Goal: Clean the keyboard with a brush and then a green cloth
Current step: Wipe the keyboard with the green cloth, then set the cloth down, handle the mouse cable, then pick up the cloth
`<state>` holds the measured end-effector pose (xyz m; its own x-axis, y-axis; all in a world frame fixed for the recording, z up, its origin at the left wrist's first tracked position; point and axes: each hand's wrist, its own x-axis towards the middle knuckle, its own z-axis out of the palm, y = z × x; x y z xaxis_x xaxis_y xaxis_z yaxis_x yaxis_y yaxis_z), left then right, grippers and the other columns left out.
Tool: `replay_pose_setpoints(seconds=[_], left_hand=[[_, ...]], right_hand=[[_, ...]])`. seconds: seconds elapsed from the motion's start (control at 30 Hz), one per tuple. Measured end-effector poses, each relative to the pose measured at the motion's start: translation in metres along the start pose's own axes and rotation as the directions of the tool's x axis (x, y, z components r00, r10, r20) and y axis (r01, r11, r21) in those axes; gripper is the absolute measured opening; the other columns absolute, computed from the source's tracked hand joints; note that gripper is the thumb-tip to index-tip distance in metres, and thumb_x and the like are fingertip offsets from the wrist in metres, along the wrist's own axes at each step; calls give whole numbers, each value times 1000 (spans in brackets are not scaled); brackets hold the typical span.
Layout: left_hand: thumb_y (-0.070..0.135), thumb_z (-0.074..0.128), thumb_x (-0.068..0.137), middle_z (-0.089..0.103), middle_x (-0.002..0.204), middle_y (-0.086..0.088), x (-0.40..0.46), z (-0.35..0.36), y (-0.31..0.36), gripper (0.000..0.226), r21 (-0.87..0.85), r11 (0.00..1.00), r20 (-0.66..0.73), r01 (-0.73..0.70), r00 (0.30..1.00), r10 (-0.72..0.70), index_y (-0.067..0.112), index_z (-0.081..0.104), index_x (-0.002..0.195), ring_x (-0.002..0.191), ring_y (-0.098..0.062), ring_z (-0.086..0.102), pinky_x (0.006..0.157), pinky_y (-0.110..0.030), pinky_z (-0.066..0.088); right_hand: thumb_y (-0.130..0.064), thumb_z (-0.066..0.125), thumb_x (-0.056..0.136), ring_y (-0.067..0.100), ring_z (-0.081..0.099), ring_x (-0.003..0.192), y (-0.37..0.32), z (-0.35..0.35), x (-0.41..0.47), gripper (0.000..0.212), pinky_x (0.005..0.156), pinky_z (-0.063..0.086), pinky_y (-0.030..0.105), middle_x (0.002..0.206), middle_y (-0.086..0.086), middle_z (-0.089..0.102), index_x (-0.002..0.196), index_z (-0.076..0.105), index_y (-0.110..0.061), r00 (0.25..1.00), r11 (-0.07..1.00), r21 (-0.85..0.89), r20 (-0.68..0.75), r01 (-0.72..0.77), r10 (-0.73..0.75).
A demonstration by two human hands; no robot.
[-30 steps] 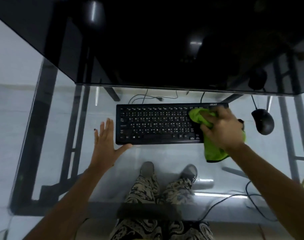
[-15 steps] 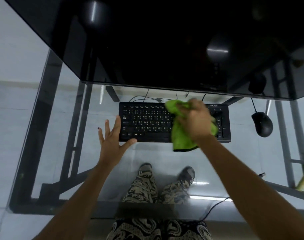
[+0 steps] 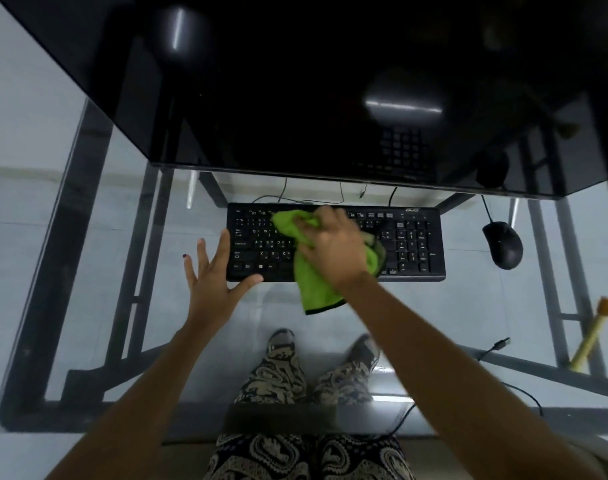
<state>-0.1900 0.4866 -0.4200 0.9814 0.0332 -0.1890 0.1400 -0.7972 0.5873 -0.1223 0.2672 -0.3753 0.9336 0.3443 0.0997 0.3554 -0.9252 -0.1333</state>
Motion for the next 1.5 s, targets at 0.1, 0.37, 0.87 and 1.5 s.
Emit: replay_pose_setpoints(seconds=[0.1,0.37,0.87,1.5], left_hand=[[78,37,75,15,160,-8,1,1,1,101,2,1000,-4,4,1000,-4,27,-1,154,146,-19,-13,114,-46,-17],[72,38,77,8,161,-7,2,-2,16,100,55,998,-22,-11,1000,12,18,3,154,148,-27,-8,113,-53,-14],[36,70,83,74,104,-3,26,49,329,32,-728,547,596,413,776,206,17,68,109,94,-18,71,89,-38,55],[35,78,74,61,119,-3,3,249,457,64,-397,910,633,121,754,176,15,46,126,105,-22,62,85,-32,52]], right_hand=[[-31,77,74,35,59,84,70,-9,-15,43,67,51,38,97,17,61,114,68,-19,984,984,-40,-56,-174,171],[-47,44,95,36,44,116,104,-41,-25,48,97,43,44,122,18,47,110,70,-10,616,540,383,102,-749,781],[-40,76,77,24,64,110,169,-159,-109,57,91,53,41,119,6,65,129,56,-25,619,-229,910,405,-347,673],[-25,75,78,23,61,97,339,-134,-266,54,81,49,35,109,4,62,124,46,-22,109,-63,709,194,-702,975]])
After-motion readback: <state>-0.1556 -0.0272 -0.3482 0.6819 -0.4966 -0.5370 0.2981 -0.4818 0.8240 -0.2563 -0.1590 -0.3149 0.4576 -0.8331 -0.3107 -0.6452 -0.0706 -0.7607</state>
